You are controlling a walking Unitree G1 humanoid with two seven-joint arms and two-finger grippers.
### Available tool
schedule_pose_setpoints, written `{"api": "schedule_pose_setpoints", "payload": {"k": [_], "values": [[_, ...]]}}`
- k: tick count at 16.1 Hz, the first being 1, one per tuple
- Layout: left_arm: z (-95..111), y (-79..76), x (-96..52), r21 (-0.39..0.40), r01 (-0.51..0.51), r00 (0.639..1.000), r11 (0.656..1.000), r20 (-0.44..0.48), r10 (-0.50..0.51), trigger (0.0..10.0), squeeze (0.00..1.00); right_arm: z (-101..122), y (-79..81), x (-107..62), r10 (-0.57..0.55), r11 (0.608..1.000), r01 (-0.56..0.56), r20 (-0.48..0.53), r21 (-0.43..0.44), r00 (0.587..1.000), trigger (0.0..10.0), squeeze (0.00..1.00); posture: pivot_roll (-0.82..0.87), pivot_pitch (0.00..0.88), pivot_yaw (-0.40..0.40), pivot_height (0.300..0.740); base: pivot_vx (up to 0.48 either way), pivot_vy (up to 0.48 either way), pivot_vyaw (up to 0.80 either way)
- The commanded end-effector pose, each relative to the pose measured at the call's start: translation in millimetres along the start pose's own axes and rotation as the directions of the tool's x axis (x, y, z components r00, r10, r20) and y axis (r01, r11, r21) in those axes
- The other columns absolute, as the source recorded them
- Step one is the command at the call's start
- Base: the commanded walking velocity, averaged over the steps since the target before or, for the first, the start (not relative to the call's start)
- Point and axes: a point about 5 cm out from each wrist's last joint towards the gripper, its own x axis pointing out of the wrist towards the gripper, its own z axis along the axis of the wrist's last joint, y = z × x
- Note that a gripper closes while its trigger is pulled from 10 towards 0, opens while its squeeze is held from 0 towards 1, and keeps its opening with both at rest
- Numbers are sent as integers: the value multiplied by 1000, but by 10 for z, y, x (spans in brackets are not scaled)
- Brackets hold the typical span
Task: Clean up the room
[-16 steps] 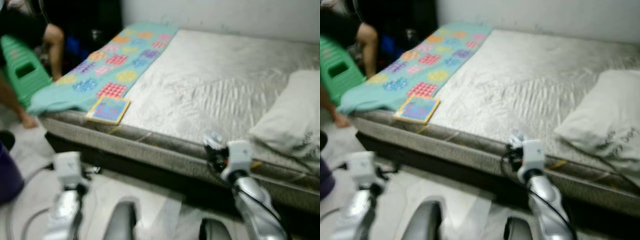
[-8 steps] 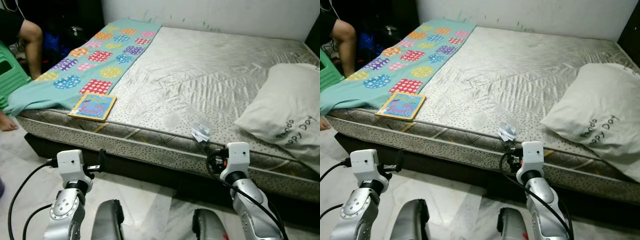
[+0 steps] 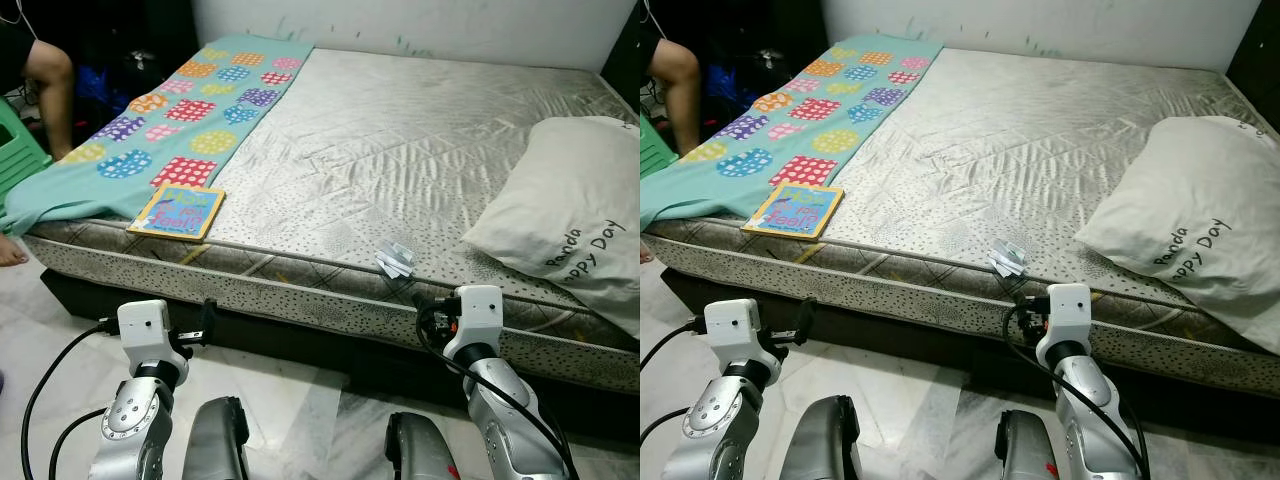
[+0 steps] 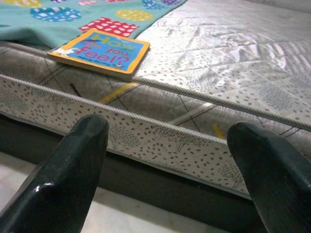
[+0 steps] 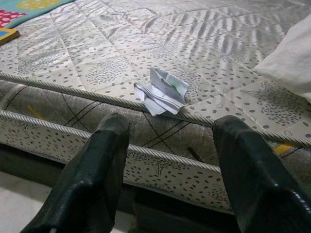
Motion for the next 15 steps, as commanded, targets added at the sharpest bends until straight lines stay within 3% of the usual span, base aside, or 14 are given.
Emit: {"api": "schedule_pose_setpoints", "payload": {"k": [1, 15], "values": [[25, -24, 2, 2, 18, 1000, 1000, 12, -18, 10000, 0, 17, -18, 10, -10, 1000, 10, 3, 2, 1000, 10000, 0, -137, 0, -9, 551, 334, 0, 0], [8, -33, -27, -16, 28, 1000, 999, 3, -28, 10000, 0, 0, -25, -7, -9, 1000, 9, -7, 2, 1000, 10000, 0, -139, 0, -13, 551, 424, 0, 0]]}}
